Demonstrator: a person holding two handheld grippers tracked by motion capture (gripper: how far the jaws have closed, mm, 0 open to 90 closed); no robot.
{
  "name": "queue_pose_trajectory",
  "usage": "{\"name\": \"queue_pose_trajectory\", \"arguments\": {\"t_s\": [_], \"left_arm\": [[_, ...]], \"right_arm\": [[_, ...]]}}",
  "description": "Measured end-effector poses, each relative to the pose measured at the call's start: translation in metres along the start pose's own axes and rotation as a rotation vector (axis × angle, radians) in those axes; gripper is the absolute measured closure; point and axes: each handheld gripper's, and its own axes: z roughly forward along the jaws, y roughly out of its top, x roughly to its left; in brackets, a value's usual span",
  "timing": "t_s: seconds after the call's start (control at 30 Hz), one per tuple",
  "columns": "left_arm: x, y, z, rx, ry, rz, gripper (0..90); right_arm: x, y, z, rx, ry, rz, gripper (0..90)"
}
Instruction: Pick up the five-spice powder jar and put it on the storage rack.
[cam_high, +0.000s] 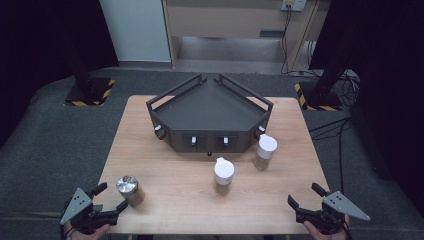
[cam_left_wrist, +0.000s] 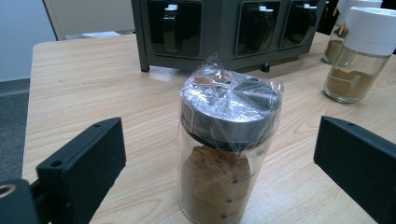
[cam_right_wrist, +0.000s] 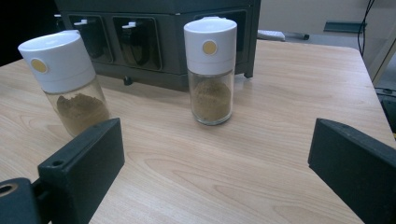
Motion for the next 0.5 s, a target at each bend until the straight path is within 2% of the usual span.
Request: {"name": "queue_pose_trajectory", "arguments": {"t_s": [0.17, 0.5], "left_arm": [[0.0024, -0.0019, -0.0005, -0.01, -0.01, -0.01, 1.3], [0.0037, -0.0033, -0.0027, -0.016, -0.017, -0.005, 1.6]], "right_arm": [[-0.0023, -0.0005, 0.0021, 0.005, 0.017, -0.001, 3.9], [-0.0023, 0.0, 0.0012, -0.004, 0.038, -0.014, 4.2]]}}
